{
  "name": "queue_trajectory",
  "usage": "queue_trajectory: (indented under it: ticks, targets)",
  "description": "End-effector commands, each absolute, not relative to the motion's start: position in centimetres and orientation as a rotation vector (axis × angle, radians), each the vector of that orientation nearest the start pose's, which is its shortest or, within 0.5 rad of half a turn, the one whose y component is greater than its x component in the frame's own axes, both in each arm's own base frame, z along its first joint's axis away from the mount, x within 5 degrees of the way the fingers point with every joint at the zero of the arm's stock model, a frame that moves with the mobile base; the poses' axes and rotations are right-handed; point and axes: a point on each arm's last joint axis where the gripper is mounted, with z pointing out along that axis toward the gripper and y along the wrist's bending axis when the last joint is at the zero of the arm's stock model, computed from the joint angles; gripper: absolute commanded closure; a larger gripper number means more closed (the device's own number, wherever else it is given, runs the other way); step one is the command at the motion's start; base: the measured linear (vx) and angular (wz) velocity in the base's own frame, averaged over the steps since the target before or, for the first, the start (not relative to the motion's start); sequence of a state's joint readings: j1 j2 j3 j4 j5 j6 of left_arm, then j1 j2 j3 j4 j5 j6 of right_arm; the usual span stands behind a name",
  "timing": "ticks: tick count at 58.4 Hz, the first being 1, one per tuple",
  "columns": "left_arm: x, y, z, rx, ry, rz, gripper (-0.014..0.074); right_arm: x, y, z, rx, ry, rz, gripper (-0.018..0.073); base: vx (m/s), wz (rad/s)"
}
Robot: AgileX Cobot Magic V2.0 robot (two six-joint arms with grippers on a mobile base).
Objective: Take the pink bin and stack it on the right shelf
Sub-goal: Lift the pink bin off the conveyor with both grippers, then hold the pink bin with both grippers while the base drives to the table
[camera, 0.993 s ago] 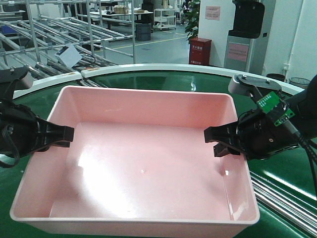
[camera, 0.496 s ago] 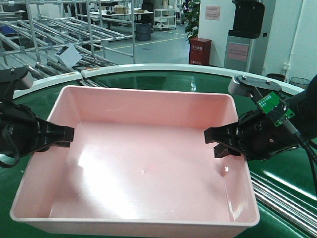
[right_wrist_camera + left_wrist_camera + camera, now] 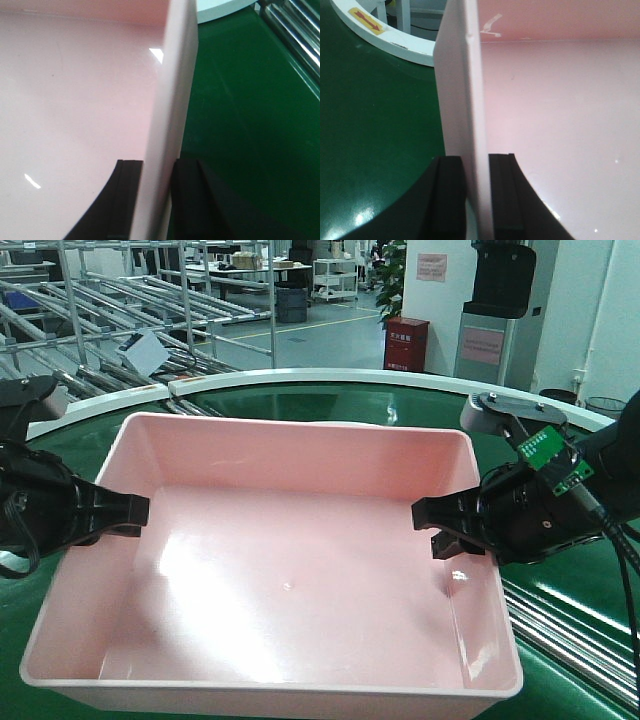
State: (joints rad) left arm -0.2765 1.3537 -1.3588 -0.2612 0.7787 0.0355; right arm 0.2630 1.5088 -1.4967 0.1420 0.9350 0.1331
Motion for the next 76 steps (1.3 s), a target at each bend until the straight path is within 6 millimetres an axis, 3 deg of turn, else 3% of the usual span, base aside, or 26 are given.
queue_trajectory:
  ticks: [1, 46, 76]
  targets:
    - [26.63, -9.65, 42.86, 0.211, 2.087, -0.506, 0.0598, 31.36, 8.86, 40.35, -0.095, 2.308, 0.321, 0.0568, -0.12, -0.02]
    - [26.63, -9.65, 42.86, 0.211, 2.087, -0.506, 0.0598, 31.59, 8.92, 40.07, -0.095, 2.317, 0.319, 0.0568, -0.24, -0.07]
    - [26.6, -9.64, 42.88, 0.211, 2.087, -0.506, 0.0598, 31.58, 8.92, 40.06, -0.095, 2.318, 0.319, 0.0568, -0.25, -0.46]
